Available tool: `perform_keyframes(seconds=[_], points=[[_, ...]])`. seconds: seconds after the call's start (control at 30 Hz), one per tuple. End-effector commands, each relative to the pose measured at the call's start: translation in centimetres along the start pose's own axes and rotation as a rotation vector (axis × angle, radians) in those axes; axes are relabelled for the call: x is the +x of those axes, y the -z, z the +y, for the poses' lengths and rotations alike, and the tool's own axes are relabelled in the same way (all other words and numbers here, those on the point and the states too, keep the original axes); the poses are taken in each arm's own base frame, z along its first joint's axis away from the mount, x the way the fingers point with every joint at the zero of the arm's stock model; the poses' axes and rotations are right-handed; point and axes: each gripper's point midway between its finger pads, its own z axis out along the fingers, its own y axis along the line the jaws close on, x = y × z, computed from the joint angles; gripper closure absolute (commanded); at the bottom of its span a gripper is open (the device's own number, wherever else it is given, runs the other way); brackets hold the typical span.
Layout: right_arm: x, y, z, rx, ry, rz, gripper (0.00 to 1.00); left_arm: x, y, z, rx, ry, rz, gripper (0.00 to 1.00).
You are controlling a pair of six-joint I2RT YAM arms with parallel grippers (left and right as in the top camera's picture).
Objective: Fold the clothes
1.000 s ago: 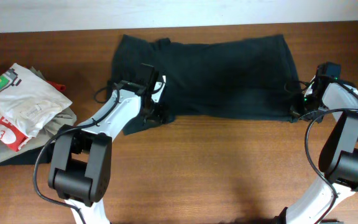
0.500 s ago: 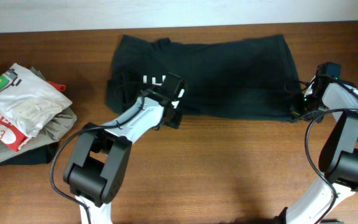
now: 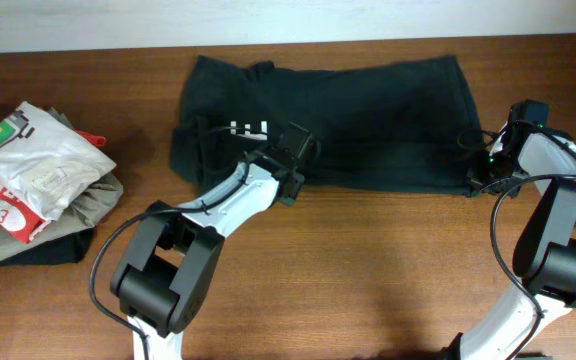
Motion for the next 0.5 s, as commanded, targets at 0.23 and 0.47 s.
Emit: perform_keyframes(seconds=[0.23,0.47], points=[[2.8,-1.9,-0.9,0.039,0.001,0.097,0.96,-1.7,0.6,2.0,-0.138,-0.026,-0.010,0.99],[2.8,-1.9,-0.9,0.039,0.001,0.096,0.96,-16.2,7.9,8.3,-0.031,0.133,-0.410,0.79]])
